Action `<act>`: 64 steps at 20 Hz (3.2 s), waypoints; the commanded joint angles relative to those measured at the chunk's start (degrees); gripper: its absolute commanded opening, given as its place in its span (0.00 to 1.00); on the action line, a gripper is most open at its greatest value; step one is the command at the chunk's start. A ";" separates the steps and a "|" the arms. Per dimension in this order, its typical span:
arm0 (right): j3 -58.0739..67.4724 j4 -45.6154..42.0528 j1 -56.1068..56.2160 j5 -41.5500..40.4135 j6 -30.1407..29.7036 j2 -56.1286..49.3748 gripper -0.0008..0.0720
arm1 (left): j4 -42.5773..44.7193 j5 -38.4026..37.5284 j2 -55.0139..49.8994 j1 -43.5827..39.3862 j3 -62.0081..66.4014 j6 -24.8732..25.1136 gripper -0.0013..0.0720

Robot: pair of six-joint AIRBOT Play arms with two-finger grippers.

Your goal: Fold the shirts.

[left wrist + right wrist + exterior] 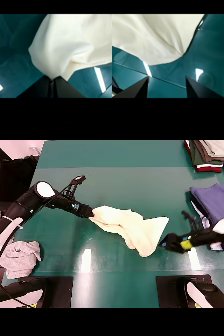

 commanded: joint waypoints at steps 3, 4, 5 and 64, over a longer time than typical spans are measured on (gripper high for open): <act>-15.17 9.68 0.04 -13.44 0.07 6.32 0.67 | 0.46 -1.86 0.17 0.02 0.42 0.00 0.05; -15.76 9.64 0.02 -14.45 0.13 6.49 0.67 | 0.44 -1.95 0.17 0.02 0.42 0.00 0.05; -16.17 9.70 0.02 -15.37 0.15 6.45 0.67 | 0.44 -2.14 0.17 0.02 0.42 -0.04 0.05; 54.66 -2.93 1.11 -4.96 -1.36 -33.29 0.04 | 14.10 -29.24 -7.82 8.94 21.46 -5.62 0.76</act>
